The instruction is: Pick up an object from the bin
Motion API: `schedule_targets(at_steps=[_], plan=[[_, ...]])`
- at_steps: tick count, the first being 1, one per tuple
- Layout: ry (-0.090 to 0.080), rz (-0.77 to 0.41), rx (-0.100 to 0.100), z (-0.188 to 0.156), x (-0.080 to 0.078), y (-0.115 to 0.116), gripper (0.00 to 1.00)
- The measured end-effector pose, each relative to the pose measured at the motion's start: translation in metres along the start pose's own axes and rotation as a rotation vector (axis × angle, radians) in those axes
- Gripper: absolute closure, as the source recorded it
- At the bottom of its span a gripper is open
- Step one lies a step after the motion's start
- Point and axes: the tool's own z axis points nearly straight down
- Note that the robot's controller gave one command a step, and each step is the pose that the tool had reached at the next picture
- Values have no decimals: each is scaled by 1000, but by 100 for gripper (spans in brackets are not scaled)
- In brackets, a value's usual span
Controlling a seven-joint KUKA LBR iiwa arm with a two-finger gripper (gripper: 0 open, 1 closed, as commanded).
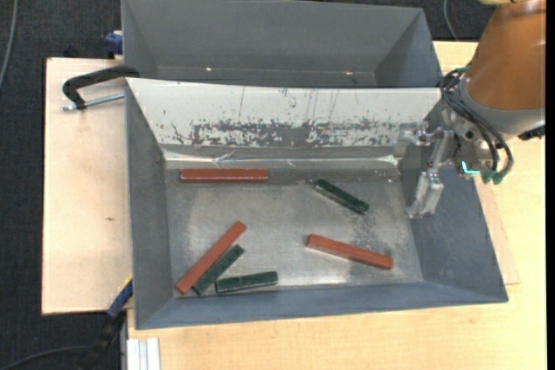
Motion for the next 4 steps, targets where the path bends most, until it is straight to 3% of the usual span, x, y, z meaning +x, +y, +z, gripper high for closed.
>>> schedule_targets(at_steps=[1, 2, 3, 4], plan=[[-8, -2, 1, -4, -1, 0, 0], [-11, -57, 2, 62, 16, 19, 0], [-4, 91, 0, 79, 38, 66, 0], [-5, 107, 0, 107, 44, 74, 0]])
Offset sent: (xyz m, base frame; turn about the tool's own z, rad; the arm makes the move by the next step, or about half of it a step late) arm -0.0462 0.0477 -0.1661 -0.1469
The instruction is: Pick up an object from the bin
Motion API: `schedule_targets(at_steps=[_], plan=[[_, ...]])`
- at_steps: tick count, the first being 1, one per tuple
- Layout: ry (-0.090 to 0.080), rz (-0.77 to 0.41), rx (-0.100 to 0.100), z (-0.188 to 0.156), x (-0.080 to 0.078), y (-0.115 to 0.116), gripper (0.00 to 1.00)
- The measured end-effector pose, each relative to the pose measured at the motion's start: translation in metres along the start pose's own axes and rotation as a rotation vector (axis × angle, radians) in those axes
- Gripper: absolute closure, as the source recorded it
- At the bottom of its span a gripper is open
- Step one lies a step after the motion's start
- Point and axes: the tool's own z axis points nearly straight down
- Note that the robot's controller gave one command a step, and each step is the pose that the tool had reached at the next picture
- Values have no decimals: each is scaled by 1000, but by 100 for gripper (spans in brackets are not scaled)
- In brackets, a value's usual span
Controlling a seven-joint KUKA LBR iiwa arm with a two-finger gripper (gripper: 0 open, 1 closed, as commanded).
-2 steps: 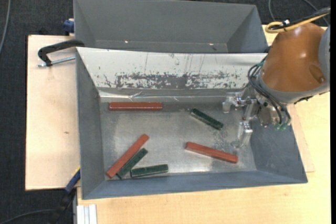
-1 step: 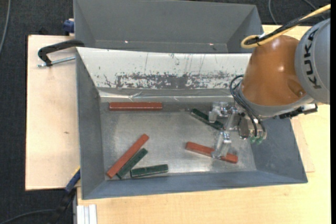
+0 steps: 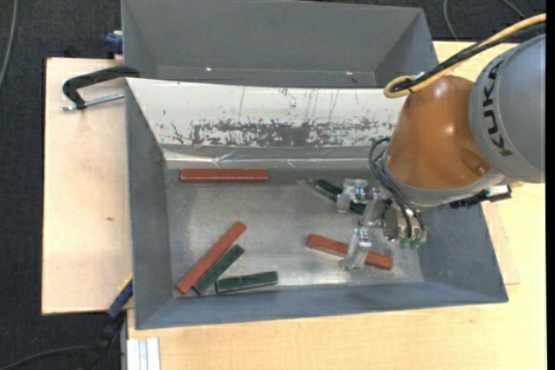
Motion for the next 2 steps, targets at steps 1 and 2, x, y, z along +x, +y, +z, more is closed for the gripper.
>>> schedule_targets(at_steps=[1, 2], plan=[[3, 119, 0, 62, 1, -14, 0], [1, 81, 0, 59, 3, 11, 100]])
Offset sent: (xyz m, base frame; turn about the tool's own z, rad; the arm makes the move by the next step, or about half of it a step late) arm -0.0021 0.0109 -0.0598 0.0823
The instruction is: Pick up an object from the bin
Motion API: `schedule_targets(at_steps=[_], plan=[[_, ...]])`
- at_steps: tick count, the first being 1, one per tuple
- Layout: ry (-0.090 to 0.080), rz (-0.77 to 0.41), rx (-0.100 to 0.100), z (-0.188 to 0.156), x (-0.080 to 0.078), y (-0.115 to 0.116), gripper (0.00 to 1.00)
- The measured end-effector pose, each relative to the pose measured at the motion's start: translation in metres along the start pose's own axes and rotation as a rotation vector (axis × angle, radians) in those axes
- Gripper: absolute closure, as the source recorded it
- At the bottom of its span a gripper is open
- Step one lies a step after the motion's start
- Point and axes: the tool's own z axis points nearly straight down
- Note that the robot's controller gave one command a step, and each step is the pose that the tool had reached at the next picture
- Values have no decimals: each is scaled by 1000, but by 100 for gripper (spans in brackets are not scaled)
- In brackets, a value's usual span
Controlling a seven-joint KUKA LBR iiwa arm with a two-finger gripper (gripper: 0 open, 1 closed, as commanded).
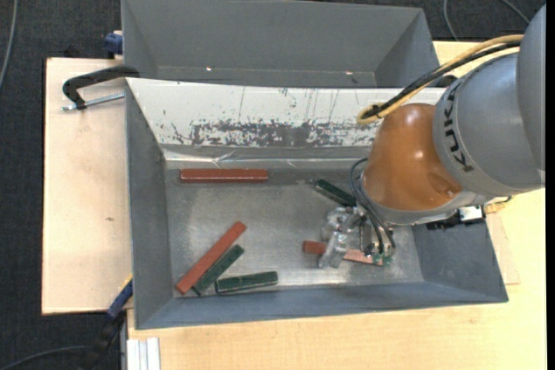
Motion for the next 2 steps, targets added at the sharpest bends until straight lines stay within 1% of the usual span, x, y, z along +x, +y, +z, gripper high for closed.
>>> schedule_targets(at_steps=[2], plan=[[0, 0, 0, 0, 0, 0, 100]])
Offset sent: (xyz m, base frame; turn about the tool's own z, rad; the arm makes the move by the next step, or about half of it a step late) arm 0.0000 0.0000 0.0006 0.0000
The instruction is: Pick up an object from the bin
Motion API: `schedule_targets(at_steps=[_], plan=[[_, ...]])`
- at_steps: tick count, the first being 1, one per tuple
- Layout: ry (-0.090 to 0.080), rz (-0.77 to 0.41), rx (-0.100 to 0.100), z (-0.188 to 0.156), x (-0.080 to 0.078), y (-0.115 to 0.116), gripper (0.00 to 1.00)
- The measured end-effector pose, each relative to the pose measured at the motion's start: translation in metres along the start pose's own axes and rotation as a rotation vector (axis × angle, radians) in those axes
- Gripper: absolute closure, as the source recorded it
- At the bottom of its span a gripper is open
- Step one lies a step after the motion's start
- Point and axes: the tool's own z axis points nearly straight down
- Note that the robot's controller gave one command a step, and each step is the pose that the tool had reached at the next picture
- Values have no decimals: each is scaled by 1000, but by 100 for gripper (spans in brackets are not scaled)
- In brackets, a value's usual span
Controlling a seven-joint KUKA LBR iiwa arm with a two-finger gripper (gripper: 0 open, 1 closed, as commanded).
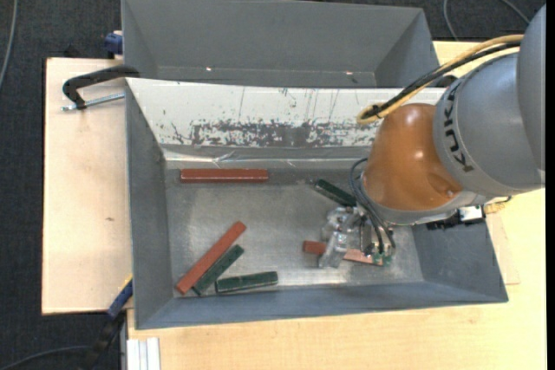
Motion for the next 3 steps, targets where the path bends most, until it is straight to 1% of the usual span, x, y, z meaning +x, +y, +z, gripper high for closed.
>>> schedule_targets(at_steps=[1, 2, 3], plan=[[-1, 0, 0, -1, 0, 0, 100], [3, 0, 1, -7, 1, 0, 100], [6, 0, 1, -30, 2, 0, 100]])
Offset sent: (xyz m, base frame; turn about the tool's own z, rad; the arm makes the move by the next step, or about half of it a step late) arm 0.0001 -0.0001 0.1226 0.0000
